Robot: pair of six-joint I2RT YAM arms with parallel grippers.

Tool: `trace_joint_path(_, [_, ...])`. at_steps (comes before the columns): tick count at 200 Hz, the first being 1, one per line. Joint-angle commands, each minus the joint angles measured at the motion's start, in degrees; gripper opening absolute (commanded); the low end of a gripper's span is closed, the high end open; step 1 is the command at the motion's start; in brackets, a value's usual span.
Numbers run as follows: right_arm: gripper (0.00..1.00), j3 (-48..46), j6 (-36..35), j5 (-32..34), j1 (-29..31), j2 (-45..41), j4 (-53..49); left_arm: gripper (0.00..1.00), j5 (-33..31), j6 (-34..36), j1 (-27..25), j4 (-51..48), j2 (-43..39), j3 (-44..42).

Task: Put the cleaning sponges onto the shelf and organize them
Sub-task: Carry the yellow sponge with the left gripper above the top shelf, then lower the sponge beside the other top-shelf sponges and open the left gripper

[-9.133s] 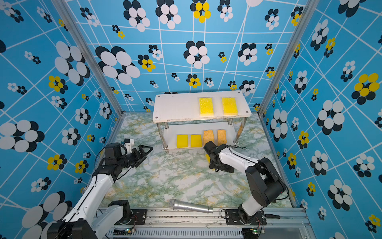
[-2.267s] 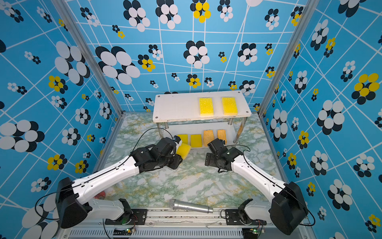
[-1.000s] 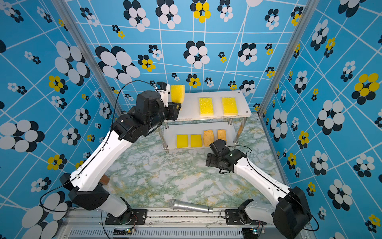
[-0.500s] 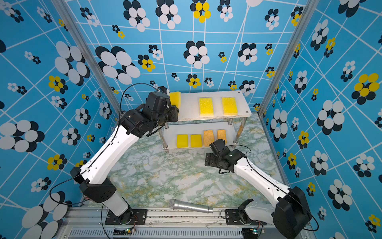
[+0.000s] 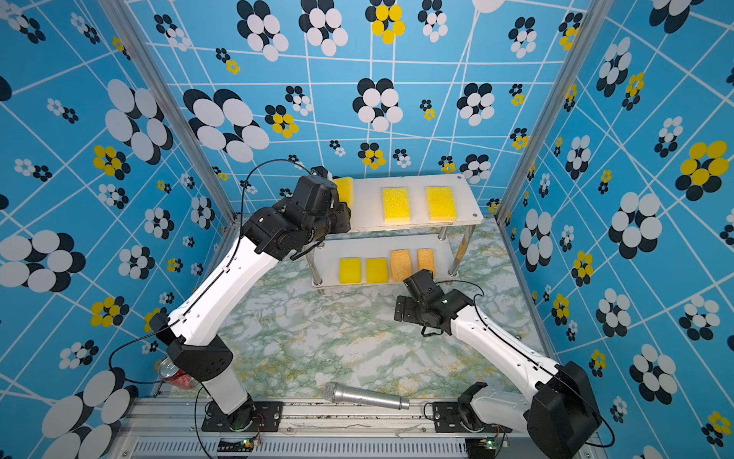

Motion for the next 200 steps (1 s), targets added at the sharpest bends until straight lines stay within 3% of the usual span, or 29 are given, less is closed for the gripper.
trace_joint_path(1, [0.98,-0.6,-0.4,0.1,-0.3,-1.1,0.4,0.53,-0.9,-0.6,-0.3,-1.1,1.5,1.4])
trace_joint_path(55, [0.99,-0.4,-0.5,0.1,-0.3,-1.0,0.4,0.60,-1.3,-0.5,-0.3,-1.2,2.3,1.4])
trace_joint_path(200, [0.98,-0.7,-0.2,0.3,-0.4,-1.5,0.3,0.66,-1.1,-0.8,-0.1,-1.1,3.7,1.1])
